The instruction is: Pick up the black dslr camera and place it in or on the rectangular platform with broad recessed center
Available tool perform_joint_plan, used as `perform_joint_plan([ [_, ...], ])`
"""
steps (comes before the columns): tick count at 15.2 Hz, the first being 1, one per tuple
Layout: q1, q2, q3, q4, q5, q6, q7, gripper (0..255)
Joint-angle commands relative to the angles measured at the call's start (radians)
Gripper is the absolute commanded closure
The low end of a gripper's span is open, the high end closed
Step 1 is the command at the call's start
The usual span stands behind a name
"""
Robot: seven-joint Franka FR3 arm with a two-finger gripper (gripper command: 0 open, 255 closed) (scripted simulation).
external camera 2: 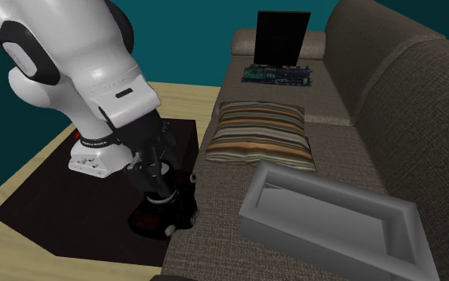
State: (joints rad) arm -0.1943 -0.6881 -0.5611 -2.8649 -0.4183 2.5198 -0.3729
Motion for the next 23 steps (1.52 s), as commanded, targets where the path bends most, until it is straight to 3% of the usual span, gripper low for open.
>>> perform_joint_plan([
  [1,0.0,-0.023,0.01,0.015,0.007,-0.037,-0.001,255],
  [7,0.004,-0.077,0.04,0.062,0.029,-0.136,-0.001,255],
  [15,0.196,0.261,0.031,0.288,0.154,-0.022,0.055,255],
  [23,0.34,0.582,-0.003,0.572,0.363,-0.006,0.004,255],
])
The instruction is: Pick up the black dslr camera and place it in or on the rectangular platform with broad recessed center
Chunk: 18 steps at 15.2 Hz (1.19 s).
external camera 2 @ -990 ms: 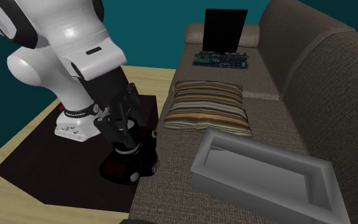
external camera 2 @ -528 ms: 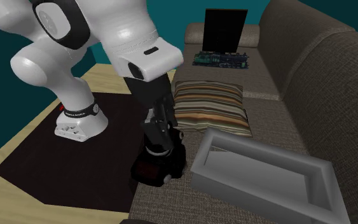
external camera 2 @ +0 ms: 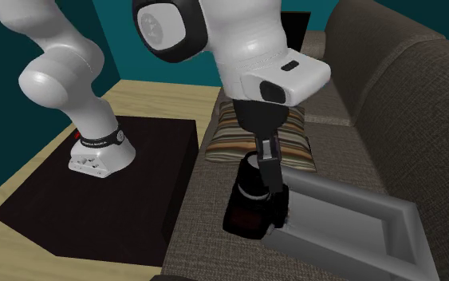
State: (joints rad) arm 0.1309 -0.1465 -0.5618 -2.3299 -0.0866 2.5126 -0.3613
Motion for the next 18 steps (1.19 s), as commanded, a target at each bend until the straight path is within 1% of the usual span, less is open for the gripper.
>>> perform_joint_plan([
  [1,0.025,0.081,-0.004,0.077,0.062,-0.004,-0.02,255],
  [4,0.039,0.203,0.002,0.205,0.154,-0.029,-0.055,255],
  [7,0.031,0.323,0.02,0.344,0.234,-0.067,-0.081,255],
  [8,0.027,0.343,0.025,0.369,0.246,-0.075,-0.084,255],
  [18,0.004,0.415,0.053,0.315,0.316,0.04,-0.133,255],
])
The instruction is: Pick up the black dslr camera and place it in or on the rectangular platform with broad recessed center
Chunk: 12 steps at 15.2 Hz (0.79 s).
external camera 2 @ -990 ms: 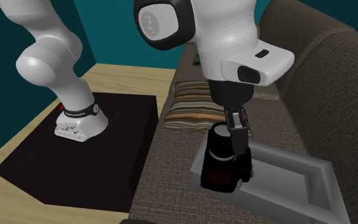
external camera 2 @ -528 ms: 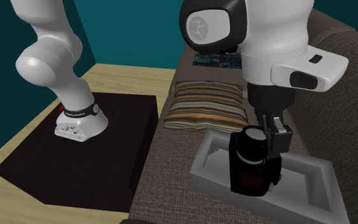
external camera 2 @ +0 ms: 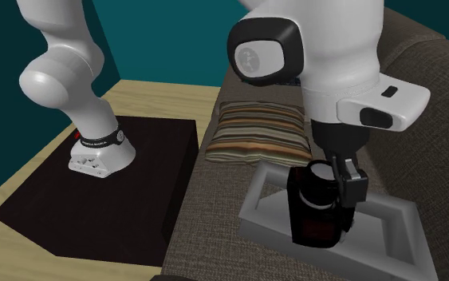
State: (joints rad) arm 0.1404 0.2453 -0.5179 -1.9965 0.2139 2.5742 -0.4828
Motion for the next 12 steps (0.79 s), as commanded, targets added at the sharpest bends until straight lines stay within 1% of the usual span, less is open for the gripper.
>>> perform_joint_plan([
  [1,-0.008,0.031,0.013,-0.022,0.023,-0.011,-0.017,255],
  [3,-0.019,0.054,0.027,-0.033,0.046,0.02,-0.033,255],
  [11,-0.036,0.051,0.044,-0.033,0.036,0.021,-0.027,255],
  [12,-0.01,0.049,0.033,-0.009,0.009,-0.005,0.013,0],
])
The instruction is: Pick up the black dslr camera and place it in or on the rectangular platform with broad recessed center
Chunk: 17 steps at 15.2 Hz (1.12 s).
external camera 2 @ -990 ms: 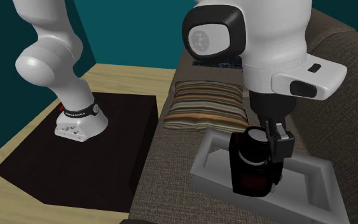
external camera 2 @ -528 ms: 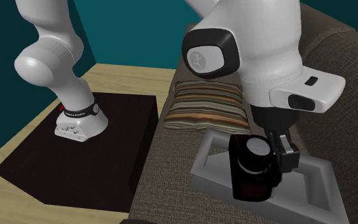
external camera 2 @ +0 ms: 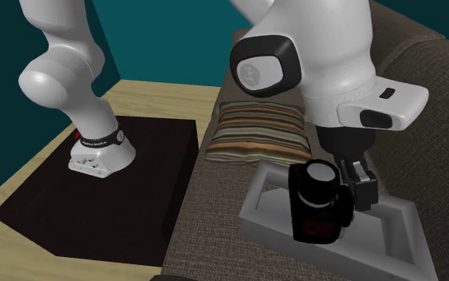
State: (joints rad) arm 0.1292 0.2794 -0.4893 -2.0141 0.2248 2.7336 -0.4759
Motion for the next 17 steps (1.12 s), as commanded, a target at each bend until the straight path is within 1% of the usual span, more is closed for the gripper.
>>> perform_joint_plan([
  [1,0.006,-0.004,-0.001,-0.024,-0.009,-0.148,0.006,0],
  [2,0.028,-0.027,-0.009,-0.068,-0.029,-0.125,0.029,0],
  [3,0.011,-0.01,-0.002,-0.037,-0.012,-0.14,0.009,0],
  [4,0.013,-0.009,-0.001,-0.041,-0.012,-0.135,0.012,0],
  [5,-0.023,0.018,0.014,-0.015,0.026,-0.138,-0.034,0],
  [9,0.017,-0.1,-0.027,-0.036,-0.073,-0.22,0.032,0],
  [17,0.016,-0.1,-0.026,-0.036,-0.073,-0.22,0.033,0],
])
